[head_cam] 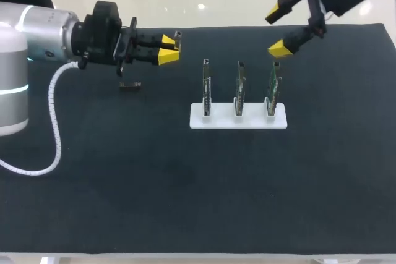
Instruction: Pick up the optical module with the left hand, and insert it into the network port with the right hand.
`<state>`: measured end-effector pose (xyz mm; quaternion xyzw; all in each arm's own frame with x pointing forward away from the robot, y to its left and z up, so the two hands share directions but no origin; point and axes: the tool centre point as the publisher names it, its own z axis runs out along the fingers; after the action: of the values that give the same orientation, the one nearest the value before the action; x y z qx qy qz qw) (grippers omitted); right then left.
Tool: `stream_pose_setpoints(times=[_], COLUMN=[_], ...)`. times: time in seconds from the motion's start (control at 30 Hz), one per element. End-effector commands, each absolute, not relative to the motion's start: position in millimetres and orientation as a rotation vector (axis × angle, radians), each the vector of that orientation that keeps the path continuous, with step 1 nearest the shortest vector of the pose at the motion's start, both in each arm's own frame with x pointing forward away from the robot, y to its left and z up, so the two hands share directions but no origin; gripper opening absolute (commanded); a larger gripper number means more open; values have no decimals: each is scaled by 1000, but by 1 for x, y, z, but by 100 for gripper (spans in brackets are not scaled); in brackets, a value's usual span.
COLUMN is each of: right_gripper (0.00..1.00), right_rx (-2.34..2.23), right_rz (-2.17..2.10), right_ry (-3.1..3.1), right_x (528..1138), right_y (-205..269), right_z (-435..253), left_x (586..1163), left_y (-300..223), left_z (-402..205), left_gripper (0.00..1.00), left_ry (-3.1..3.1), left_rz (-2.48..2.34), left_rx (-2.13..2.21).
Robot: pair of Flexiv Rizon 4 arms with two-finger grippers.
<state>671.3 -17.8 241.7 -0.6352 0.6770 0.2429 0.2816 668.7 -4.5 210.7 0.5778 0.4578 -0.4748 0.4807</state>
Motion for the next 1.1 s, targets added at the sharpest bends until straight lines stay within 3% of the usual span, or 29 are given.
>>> stream_pose_setpoints(times=[0.03, 0.53, 1.1], right_gripper=[100, 100, 100], right_rx=[-1702, -1535, -1373], right_rz=[696, 722, 694], right_ry=[1858, 1950, 2025], right_x=[682, 671, 657], right_y=[2, 66, 108], right_z=[245, 258, 259], left_x=[669, 669, 669], left_y=[-5, -5, -5], left_z=[210, 210, 210], left_gripper=[0, 0, 0], left_ry=[1117, 1117, 1117], left_rz=[-1157, -1157, -1157], left_rx=[1411, 1411, 1411])
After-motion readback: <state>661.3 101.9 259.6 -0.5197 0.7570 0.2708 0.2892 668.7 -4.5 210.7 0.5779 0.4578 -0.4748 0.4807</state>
